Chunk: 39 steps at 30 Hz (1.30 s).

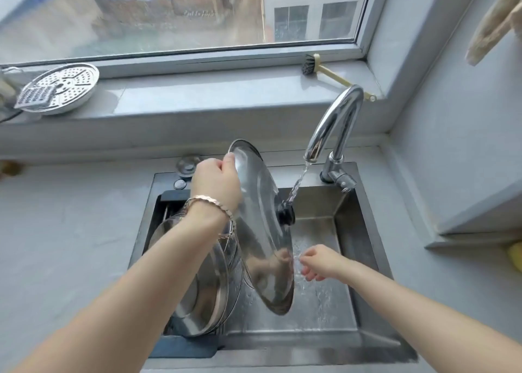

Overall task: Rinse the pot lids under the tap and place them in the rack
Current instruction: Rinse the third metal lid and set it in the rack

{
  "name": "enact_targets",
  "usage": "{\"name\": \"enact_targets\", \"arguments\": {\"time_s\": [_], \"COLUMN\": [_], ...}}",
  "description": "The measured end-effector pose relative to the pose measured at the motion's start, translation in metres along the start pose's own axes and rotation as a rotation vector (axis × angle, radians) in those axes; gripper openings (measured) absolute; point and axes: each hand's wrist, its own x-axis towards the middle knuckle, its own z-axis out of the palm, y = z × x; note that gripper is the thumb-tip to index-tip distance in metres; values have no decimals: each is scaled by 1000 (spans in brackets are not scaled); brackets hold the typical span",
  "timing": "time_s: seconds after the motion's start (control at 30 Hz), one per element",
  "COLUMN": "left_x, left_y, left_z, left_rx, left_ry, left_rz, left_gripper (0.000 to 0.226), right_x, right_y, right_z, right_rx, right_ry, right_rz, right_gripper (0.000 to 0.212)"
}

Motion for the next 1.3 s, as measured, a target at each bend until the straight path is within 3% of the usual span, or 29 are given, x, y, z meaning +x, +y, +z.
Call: {"name": "enact_targets", "arguments": {"time_s": [0.1,0.3,0.5,0.6,0.7,0.8,0.87,1.0,1.3], "left_x": [2,6,3,1,1,-4,-8,-14,-25], "left_y": [2,-19,-36,-28,-15,3,14,24,1], "left_z": [8,-20,-42,-23,12,49,70,94,70], "left_rx": [100,198,153,170,284,376,417,450,314], "left_ry": [-65,-20,-2,-86,-261,-417,-494,-578,-455], "left_rz": [13,-46,-152,-137,-64,-36,-17,51,85], "left_gripper": [52,51,44,48,46,32,18,9,23], "right_x": [-7,-8,-5,-1,8,22,21,15,23], "right_y": [19,23,15,15,13,12,6,-13,-46], "right_z": [-2,-5,1,-15,-44,-74,-88,-98,-96], "right_rx": [-9,421,244,145,237,156,198,428,650], "right_ry": [-14,9,-33,86,212,480,553,539,443], "right_rz": [16,31,27,32,30,-8,7,-60,-119], "right_gripper": [34,25,22,17,21,33,29,11,14]}}
